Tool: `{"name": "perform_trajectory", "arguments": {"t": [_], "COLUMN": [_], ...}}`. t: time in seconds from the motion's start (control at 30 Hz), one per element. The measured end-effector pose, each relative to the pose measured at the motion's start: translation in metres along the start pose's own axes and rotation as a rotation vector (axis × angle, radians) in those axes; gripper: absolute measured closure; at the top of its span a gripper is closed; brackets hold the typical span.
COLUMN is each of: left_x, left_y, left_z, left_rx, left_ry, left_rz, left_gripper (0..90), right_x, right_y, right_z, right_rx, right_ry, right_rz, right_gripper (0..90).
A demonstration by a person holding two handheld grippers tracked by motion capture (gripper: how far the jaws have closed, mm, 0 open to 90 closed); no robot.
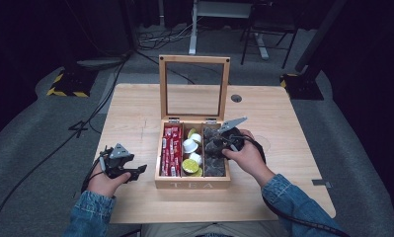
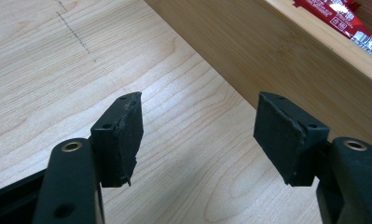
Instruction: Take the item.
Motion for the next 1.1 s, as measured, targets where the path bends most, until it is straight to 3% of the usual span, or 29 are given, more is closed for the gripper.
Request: {"name": "perform_trajectory", "arguments": {"t": [0.33,0.47,0.77,1.1], "left_x": [0.000,0.000,-0.001,0.000], "left_y": [0.000,0.000,-0.001,0.000], "left_z": [0.001,0.001,0.001,0.002], "left_rx": [-0.002,-0.003,-0.007,-0.009], "left_ry": [0.003,0.003,0.001,0.000], "left_rz": [-0.001,-0.002,-0.009,-0.006], "left_gripper": [33.3,33.2,33.3,33.2], "right_x": [-0.001,-0.004,-0.012,-0.031], "right_y": [0.000,-0.003,-0.007,-0.016], "right_z": [-0.003,-0.002,0.000,0.004], "right_rx": [-0.026,-0.052,-0.052,-0.059], "right_ry": [0.037,0.059,0.059,0.054], "right_rz": [-0.003,-0.018,-0.059,-0.134], "right_gripper": [70.3,71.4,71.6,71.5]}}
Point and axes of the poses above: each handheld gripper's, and its own axes: x roughly forward along the jaws, y roughly out of its underside, z roughly to its left, the point moved 5 cm from there along x, roughly forward along the jaws, and after that the axes turned 6 degrees about -y, right-handed, at the moved point
